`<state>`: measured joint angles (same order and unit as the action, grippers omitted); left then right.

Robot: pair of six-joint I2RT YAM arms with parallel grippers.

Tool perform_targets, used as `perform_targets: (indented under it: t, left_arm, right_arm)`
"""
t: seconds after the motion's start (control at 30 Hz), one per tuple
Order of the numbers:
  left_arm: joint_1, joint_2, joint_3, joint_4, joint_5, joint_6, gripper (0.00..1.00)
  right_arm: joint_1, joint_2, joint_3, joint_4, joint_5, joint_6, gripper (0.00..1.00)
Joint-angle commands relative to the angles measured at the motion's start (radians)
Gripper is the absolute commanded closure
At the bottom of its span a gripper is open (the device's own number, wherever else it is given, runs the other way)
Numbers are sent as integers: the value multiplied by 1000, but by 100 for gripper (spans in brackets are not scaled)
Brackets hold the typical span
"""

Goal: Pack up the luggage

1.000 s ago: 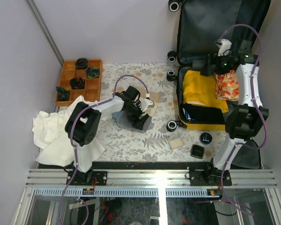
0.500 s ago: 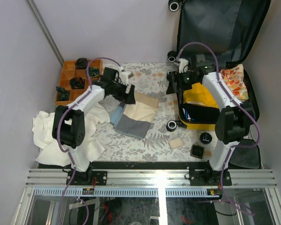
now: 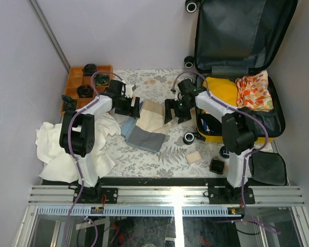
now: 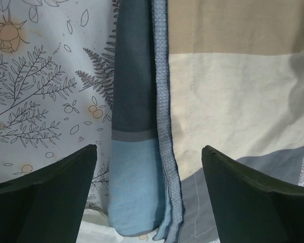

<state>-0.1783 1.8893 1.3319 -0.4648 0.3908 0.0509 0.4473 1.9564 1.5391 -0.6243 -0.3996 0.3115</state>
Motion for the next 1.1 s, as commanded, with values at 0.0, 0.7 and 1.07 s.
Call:
perform_targets:
  t: [0.0,0.7,1.07]
  left_arm:
    - [-1,31,-17,58,-27,-29,17]
    - [-88,-33,-188,102,93,-71,98]
    - [-117,-242,-47,36,126,-89,100]
  right_arm:
    - [38,90,28,-14,49,78,13]
    - [95,150,89,69,25,13,100]
    - [46,-104,195,-83,56,-140,100]
